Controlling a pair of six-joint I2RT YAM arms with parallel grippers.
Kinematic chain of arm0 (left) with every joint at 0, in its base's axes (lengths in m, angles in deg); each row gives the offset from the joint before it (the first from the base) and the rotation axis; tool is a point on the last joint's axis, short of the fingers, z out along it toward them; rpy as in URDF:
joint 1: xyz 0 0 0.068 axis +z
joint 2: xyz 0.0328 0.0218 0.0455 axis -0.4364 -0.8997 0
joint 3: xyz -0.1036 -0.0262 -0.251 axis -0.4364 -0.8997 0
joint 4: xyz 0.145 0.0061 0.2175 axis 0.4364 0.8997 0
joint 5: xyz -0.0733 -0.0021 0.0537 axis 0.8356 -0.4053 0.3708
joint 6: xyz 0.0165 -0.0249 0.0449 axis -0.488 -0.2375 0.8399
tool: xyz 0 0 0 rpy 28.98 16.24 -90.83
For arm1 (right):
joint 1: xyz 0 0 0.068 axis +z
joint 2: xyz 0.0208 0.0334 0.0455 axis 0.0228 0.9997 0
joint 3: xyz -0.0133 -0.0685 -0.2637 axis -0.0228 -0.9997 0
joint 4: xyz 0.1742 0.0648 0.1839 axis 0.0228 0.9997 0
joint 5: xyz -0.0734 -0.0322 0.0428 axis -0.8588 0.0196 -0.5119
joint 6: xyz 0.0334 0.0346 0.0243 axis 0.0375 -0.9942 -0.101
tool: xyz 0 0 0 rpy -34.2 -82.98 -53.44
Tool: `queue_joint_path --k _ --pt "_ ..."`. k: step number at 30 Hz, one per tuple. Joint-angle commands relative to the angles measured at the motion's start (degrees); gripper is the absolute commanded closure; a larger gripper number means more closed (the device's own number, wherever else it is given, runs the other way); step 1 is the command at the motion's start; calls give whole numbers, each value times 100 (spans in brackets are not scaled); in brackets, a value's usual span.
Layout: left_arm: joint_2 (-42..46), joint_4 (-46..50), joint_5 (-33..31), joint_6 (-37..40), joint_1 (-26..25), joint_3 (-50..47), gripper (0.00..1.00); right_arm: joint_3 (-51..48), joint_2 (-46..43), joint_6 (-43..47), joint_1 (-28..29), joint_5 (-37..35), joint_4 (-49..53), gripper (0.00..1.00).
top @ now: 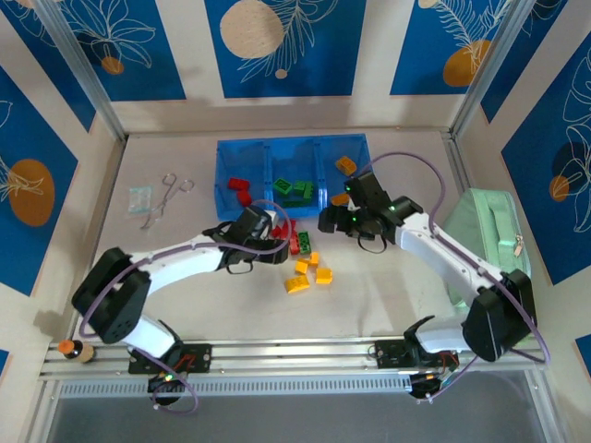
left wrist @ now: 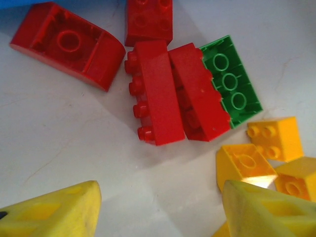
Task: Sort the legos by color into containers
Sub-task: Pick up the lego from the center of the table.
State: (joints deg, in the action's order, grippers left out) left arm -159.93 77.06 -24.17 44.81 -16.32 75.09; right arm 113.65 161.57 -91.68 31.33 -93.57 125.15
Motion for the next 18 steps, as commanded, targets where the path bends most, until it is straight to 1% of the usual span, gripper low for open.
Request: queue_joint_path --k 1,6,8,13,16,18 --pt "-378 -90 -36 185 -33 380 36 -391 -511 -183 -124 128 -109 16" --pt "-867 125 -280 289 -34 751 40 -1040 -1190 -259 -427 244 -69 16" --pt "-990 89 -280 324 -34 815 41 -1237 -1388 -275 -508 292 -76 16" --pt "-1344 202 -274 370 -31 1069 46 -1469 -1659 -304 -642 345 -28 17" --pt "-1449 312 -437 390 -39 1110 53 -1490 -1762 -304 -688 346 19 17" --pt "-1410 326 -565 408 -54 1053 60 -1488 -1825 -304 -699 347 38 17"
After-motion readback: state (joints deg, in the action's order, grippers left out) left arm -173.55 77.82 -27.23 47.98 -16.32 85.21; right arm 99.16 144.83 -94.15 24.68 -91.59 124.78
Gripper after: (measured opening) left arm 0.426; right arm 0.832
